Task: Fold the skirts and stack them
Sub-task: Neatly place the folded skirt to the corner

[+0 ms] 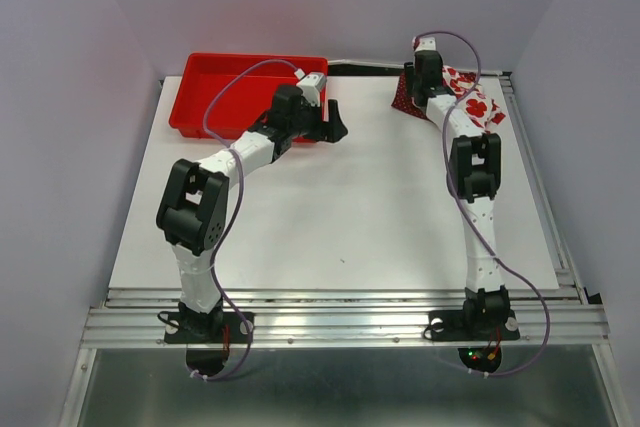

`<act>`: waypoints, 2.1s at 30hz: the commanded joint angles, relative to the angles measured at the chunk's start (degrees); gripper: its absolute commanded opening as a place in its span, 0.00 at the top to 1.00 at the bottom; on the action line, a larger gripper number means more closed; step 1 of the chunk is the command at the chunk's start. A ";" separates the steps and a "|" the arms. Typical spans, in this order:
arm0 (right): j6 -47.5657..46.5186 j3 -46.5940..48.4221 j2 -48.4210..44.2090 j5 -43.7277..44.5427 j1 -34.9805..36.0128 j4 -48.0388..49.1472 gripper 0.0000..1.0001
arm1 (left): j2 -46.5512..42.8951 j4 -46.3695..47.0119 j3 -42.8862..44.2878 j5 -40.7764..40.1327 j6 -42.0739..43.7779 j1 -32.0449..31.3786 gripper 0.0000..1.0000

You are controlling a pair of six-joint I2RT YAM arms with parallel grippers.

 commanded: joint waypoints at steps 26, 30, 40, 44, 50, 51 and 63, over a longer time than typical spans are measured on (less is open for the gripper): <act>-3.57 -1.29 -3.31 0.77 -1.08 -2.39 0.99 | -4.07 3.74 -0.25 4.23 -3.49 1.96 0.11; -1.99 -1.64 -6.21 -1.17 -2.41 -2.39 0.99 | -4.07 4.18 -0.51 4.23 -3.76 1.96 0.11; 0.56 -2.96 -9.46 -5.83 -6.27 1.02 0.99 | -4.07 4.35 -0.60 4.67 -3.67 1.96 0.11; -1.90 -4.81 -11.05 -7.32 -6.28 5.87 0.99 | -4.07 4.27 -0.69 4.85 -3.58 1.96 0.11; -6.47 -2.97 -10.79 -7.94 -5.05 11.23 0.99 | -3.90 4.27 -0.78 5.02 -3.93 1.96 0.11; -8.12 -2.70 -10.44 -8.11 -4.35 11.58 0.99 | -3.90 4.27 -0.69 5.02 -4.02 1.96 0.11; -14.03 -7.79 -4.11 -7.59 1.10 17.56 0.99 | -4.34 4.53 -2.18 5.46 -3.49 2.31 0.11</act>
